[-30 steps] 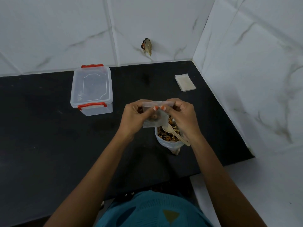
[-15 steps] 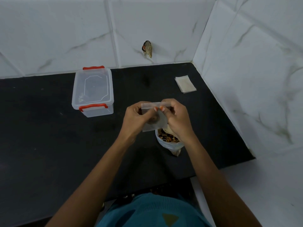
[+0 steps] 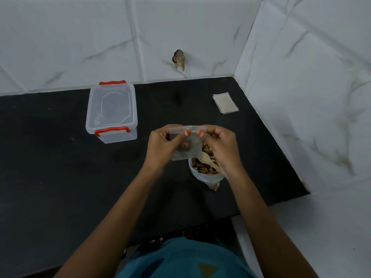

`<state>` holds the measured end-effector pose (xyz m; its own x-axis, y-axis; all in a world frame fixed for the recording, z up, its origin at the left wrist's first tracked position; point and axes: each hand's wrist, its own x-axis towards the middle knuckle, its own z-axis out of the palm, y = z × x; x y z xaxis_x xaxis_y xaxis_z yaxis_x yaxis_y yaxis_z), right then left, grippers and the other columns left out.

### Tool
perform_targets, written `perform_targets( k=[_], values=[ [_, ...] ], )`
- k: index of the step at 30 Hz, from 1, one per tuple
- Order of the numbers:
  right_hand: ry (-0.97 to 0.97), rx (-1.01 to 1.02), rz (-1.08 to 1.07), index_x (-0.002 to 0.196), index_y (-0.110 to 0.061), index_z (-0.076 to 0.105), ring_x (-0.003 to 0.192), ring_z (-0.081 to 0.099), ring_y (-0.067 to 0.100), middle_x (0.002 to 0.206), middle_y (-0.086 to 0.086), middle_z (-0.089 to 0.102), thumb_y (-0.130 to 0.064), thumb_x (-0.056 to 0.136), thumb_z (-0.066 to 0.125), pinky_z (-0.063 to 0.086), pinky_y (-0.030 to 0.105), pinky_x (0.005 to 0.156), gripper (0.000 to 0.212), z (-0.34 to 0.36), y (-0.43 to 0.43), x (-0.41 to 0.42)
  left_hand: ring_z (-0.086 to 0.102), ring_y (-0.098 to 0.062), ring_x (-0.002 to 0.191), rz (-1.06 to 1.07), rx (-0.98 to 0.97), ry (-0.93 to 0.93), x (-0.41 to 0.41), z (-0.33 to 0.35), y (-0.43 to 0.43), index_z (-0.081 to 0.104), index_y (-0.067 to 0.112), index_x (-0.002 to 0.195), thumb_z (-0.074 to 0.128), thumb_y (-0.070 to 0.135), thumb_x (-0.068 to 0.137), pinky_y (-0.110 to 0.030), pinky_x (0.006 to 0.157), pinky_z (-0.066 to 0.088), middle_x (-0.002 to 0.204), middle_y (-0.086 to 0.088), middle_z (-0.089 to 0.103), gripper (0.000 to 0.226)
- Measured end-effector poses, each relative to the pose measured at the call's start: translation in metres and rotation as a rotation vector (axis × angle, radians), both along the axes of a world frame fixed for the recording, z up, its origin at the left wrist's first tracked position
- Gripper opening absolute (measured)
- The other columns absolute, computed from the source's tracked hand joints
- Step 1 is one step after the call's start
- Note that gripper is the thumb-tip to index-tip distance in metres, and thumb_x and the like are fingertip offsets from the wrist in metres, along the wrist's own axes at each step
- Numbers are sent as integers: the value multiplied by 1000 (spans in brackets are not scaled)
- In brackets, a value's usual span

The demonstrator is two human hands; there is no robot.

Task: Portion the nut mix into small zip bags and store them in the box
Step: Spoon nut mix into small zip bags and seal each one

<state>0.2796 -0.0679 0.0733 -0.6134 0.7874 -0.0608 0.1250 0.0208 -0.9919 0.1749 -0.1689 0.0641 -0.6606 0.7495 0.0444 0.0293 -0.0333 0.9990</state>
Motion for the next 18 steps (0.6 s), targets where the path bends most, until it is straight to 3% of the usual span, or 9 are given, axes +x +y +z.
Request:
perform_targets(
  k=[5,12,18],
  values=[
    [8,37,-14,92,-4,65,68,58,-8,79,-4,62,-4,83,63,48,8,67,9,0,1,1,67,-3,84,0,16,-18,-1,-1,-3,62,17,93,62,9,81,-15,70,52,92,4,66,15],
    [23,-70,-45,90,-9,67,81,63,10,83,1,66,-8,84,63,53,24,76,7,-2,4,4,67,-4,85,-6,54,-99,0,-2,-8,61,11,95,57,4,85,-14,69,52,94,0,66,13],
    [10,-78,-29,92,-11,67,85,65,13,88,3,68,-10,83,64,53,22,76,10,-3,4,3,66,-5,82,9,74,-150,2,-1,-7,61,13,88,54,3,88,-15,68,52,91,-1,64,13]
  ],
)
